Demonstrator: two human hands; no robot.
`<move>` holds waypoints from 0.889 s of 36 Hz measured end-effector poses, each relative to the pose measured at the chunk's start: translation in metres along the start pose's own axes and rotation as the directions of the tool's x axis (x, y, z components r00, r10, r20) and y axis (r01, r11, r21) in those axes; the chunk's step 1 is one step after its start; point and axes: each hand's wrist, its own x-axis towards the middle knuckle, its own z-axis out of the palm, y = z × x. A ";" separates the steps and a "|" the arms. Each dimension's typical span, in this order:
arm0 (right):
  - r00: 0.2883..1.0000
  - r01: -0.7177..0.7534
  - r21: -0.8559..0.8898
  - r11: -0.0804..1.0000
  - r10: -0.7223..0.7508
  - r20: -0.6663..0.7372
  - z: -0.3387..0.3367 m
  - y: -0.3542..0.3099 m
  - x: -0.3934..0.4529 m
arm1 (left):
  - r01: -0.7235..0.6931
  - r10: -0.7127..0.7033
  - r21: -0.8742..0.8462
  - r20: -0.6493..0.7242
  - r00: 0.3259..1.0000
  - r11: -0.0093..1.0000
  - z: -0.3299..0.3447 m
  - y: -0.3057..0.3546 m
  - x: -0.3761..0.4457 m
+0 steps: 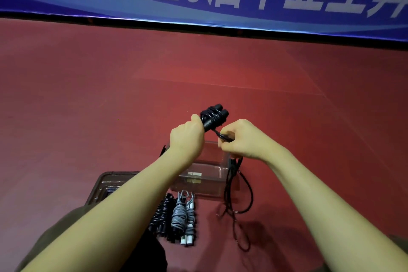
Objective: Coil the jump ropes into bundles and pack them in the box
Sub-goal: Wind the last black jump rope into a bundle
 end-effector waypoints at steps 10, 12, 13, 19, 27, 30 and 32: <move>0.767 0.241 -0.522 0.818 -0.490 -0.414 0.001 -0.003 0.001 | -0.256 0.245 0.248 0.074 0.967 0.934 0.007 -0.011 0.005; 0.849 0.135 -0.170 0.976 -0.202 -0.488 -0.001 -0.005 0.004 | -0.335 0.321 0.285 0.096 0.942 0.898 0.010 -0.009 0.004; 0.881 0.068 0.008 0.998 -0.056 -0.469 -0.001 -0.006 0.005 | -0.369 0.354 0.297 0.104 0.929 0.881 0.011 -0.008 0.004; 0.895 -0.168 0.008 0.986 0.156 -0.419 -0.008 -0.004 0.005 | -0.519 0.534 0.303 0.040 0.845 0.799 0.013 -0.011 0.003; 0.887 -0.319 -0.282 0.905 0.180 -0.425 -0.023 0.001 0.005 | -0.743 0.779 0.263 -0.064 0.624 0.616 0.003 -0.019 0.000; 0.879 -0.338 -0.242 0.910 0.213 -0.427 -0.025 0.005 0.006 | -0.774 0.808 0.232 -0.141 0.572 0.589 -0.001 -0.017 0.001; 0.877 -0.347 -0.237 0.907 0.225 -0.424 -0.025 0.008 0.006 | -0.812 0.838 0.214 -0.205 0.506 0.543 -0.002 -0.016 0.002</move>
